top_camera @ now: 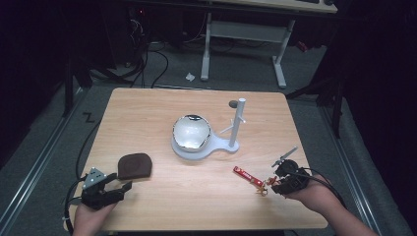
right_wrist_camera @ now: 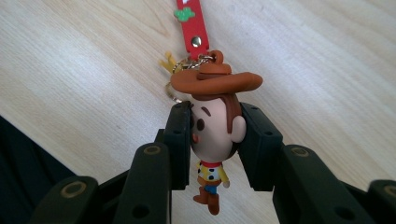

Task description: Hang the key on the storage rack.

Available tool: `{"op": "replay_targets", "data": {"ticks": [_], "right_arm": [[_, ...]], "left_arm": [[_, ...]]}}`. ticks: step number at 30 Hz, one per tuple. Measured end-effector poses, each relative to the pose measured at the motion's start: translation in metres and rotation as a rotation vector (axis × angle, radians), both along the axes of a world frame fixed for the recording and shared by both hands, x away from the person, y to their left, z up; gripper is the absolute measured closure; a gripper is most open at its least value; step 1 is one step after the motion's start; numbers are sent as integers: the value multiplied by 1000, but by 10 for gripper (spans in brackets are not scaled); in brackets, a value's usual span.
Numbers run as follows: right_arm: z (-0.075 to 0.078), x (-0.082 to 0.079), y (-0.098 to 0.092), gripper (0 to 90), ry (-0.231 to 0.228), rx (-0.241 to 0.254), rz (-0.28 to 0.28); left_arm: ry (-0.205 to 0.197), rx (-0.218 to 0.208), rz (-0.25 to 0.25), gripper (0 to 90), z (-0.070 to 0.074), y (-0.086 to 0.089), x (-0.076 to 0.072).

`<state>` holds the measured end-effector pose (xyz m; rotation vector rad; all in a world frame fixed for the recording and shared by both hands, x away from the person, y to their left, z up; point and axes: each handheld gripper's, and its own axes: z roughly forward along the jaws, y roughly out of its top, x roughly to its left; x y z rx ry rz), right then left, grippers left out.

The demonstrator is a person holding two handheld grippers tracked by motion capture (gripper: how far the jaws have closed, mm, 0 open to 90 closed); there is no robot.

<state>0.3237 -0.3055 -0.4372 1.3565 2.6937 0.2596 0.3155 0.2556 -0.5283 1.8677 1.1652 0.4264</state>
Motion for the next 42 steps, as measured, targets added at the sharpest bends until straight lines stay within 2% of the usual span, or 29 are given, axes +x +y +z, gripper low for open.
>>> {"op": "replay_targets", "data": {"ticks": [3,4,11,15,17,20,32,33,42], "right_arm": [[10,0,0,669,-12,-6,9],[17,1,0,670,-16,-9,8],[34,3,1,670,-34,-23,18],[49,7,3,670,-50,-23,23],[52,7,4,670,-49,-25,10],[64,10,6,670,-71,-29,33],[95,18,15,671,-103,-42,47],[97,18,16,671,-101,-44,37],[112,25,25,670,-120,-54,59]], "left_arm": [[0,0,-1,280,0,-1,1],[-1,0,-2,280,0,-1,1],[1,-4,0,280,0,1,1],[2,-5,1,280,0,1,1],[2,-6,2,280,0,1,1],[2,-6,2,279,0,1,1],[-1,-15,6,279,0,3,1],[-1,-15,6,279,0,3,1],[1,-19,5,279,0,4,1]]}}
